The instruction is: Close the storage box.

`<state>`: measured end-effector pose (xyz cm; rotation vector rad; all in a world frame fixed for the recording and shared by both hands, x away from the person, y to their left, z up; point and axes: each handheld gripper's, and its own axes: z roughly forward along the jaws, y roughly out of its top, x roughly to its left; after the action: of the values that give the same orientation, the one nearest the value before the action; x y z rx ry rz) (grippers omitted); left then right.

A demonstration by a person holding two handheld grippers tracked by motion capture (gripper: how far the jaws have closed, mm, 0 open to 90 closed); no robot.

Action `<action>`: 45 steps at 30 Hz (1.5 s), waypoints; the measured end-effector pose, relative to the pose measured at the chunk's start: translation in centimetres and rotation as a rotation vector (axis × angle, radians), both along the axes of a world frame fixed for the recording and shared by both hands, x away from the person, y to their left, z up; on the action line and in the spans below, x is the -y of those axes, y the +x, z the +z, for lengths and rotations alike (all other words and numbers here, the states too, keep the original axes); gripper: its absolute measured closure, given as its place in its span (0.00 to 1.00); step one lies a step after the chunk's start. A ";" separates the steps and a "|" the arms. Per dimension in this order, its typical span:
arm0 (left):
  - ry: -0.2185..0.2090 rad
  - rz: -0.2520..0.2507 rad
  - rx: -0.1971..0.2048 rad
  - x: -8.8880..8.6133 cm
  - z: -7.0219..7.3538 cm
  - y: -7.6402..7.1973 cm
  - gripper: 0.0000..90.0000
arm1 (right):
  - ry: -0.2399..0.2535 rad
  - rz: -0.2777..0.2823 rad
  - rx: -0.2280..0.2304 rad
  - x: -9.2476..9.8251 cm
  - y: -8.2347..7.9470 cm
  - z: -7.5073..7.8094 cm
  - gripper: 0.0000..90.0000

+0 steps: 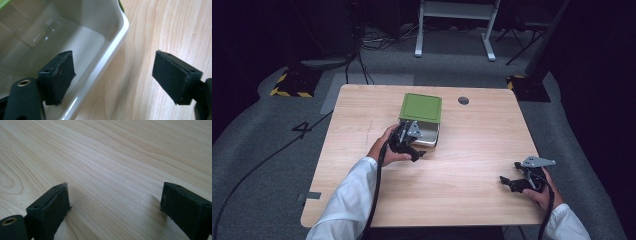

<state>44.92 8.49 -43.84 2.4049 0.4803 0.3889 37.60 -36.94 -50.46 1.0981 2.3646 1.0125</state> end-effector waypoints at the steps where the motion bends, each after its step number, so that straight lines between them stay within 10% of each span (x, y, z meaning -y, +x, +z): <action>1: 0.003 0.002 0.005 -0.1 0.1 -0.3 0.20 | 0.000 0.000 -0.001 0.0 0.0 0.0 0.09; 31: 0.093 0.093 0.047 -5.3 -0.6 -5.6 0.20 | -0.001 0.011 -0.001 -0.1 0.2 0.0 0.09; 45: 0.070 0.154 0.030 -8.5 -2.0 -7.2 0.20 | 0.000 0.015 -0.002 -0.1 0.2 0.0 0.08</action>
<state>37.71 16.94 -45.81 2.4328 0.6509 0.5164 37.85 -36.88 -50.46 1.0835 2.3781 1.0164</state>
